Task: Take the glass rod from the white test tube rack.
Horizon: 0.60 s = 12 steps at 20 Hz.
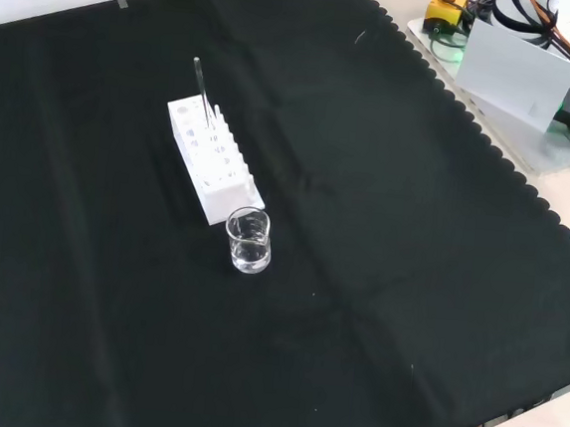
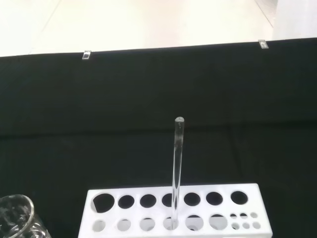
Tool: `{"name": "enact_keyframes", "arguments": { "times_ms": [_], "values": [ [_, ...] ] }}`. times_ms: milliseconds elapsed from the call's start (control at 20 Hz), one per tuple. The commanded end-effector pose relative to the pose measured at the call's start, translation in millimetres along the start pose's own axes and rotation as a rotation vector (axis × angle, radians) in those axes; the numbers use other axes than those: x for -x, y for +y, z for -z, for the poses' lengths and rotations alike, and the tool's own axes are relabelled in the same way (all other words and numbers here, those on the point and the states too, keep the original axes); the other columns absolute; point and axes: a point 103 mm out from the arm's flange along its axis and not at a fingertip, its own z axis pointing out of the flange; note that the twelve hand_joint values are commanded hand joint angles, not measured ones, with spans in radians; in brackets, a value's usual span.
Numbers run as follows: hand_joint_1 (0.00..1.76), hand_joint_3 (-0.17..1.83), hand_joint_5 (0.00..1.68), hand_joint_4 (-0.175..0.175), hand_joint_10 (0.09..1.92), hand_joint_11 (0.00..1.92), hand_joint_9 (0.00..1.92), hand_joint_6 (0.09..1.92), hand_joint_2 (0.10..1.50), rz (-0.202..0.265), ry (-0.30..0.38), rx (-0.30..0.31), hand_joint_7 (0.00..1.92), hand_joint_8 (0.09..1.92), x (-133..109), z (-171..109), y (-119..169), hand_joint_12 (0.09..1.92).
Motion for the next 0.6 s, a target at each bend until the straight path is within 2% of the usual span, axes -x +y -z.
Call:
{"name": "enact_keyframes", "arguments": {
  "times_ms": [50,250,600],
  "values": [
    [0.69,-0.17,0.35,-0.138,0.8,0.26,0.41,0.09,1.17,0.015,0.006,0.011,0.27,0.86,0,-27,8,1.39],
    [0.69,-0.17,0.37,-0.143,0.8,0.28,0.43,0.09,1.16,0.015,0.007,-0.007,0.3,0.87,4,-44,18,1.39],
    [0.69,-0.17,0.38,-0.145,0.79,0.3,0.46,0.09,1.16,0.032,0.023,0.002,0.33,0.87,6,-72,28,1.38]
  ]
}}
